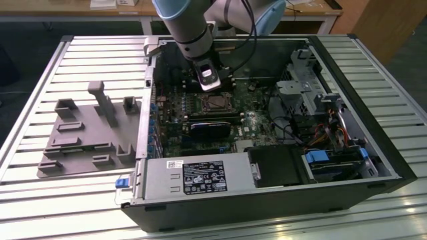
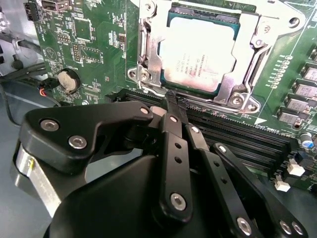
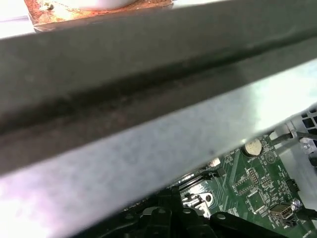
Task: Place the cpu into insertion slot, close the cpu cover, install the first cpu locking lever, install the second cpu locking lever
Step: 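Install the first cpu locking lever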
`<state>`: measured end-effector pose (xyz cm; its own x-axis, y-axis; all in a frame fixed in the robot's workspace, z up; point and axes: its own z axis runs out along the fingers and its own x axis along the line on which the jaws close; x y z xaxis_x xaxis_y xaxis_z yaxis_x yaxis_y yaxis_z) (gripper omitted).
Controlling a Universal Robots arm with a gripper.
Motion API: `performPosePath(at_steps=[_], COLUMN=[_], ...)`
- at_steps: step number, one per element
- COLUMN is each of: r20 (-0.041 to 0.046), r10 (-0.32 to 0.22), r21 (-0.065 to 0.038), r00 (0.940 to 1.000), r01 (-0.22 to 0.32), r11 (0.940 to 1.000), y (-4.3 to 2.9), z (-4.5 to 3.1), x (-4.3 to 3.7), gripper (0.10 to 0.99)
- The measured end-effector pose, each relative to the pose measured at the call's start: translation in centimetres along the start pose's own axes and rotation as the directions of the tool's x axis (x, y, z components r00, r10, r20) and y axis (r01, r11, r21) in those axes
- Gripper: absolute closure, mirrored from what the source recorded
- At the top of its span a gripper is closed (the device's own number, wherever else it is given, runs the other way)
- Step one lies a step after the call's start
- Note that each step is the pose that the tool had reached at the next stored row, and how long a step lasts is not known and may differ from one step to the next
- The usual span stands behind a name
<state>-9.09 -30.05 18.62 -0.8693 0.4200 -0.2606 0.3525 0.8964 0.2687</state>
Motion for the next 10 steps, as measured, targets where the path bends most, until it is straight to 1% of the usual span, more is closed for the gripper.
performPosePath(at_steps=[3, 7, 10], r20=[-0.0004, -0.0024, -0.0030], r10=[0.000, 0.002, 0.003], r21=[0.000, -0.005, -0.007], r00=[1.0000, 1.0000, 1.0000], r01=[0.000, -0.002, -0.003], r11=[1.0000, 1.0000, 1.0000], y=[-0.07, -0.16, -0.25], z=[-0.02, -0.03, -0.03], x=[-0.03, -0.08, -0.20], gripper=[0.984, 0.984, 0.984])
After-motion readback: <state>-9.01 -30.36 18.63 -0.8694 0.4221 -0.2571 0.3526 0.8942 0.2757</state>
